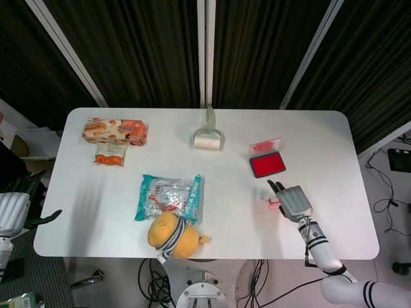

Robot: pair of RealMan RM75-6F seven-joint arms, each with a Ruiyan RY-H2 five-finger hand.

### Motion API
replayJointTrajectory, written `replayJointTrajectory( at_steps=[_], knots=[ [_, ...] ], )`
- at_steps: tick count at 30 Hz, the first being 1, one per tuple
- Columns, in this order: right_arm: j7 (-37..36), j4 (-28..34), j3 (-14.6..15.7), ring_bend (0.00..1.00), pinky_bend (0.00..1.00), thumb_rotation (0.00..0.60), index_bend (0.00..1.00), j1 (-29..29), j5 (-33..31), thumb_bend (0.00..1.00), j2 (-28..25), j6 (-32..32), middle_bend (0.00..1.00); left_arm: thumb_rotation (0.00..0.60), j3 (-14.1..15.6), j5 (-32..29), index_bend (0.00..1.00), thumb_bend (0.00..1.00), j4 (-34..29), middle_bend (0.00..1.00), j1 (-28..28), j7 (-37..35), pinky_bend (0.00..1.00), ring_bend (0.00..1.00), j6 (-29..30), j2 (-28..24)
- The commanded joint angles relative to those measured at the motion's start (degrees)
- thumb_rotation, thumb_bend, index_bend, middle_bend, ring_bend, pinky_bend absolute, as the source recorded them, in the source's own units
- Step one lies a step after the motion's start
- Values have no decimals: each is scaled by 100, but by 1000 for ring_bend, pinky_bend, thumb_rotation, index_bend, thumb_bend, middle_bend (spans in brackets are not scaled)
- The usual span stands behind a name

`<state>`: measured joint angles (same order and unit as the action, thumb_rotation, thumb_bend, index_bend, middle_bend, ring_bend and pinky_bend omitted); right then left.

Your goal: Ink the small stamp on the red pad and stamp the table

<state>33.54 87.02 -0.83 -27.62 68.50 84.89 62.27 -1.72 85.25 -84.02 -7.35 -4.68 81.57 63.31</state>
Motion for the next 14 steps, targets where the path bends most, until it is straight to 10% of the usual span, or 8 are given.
replayJointTrajectory(
  at_steps=[1, 7, 10, 12, 14],
  knots=[
    [-199, 605, 78, 821, 965, 600, 0, 306, 418, 201, -563, 640, 178, 366, 2, -2, 106, 121, -16, 193, 8, 7, 210, 118, 8, -10],
    [-1549, 1249, 170, 700, 917, 600, 96, 1176, 1397, 164, -1561, 2273, 308, 367, -5, -12, 106, 122, -188, 193, 37, 77, 210, 118, 52, -114],
    [-1813, 1147, 178, 108, 290, 600, 17, 1486, 1473, 117, -1835, 2685, 73, 366, -40, -58, 107, 122, -239, 193, 68, 117, 210, 118, 116, -156],
    [-1675, 1129, 86, 0, 20, 600, 0, 1570, 1199, 102, -1887, 2668, 1, 365, -60, -90, 107, 121, -224, 194, 71, 110, 209, 118, 120, -144],
    [-1916, 1157, 12, 0, 0, 600, 0, 1570, 941, 99, -1892, 2432, 0, 365, -68, -81, 107, 122, -210, 194, 61, 115, 209, 118, 118, -131]
  ],
)
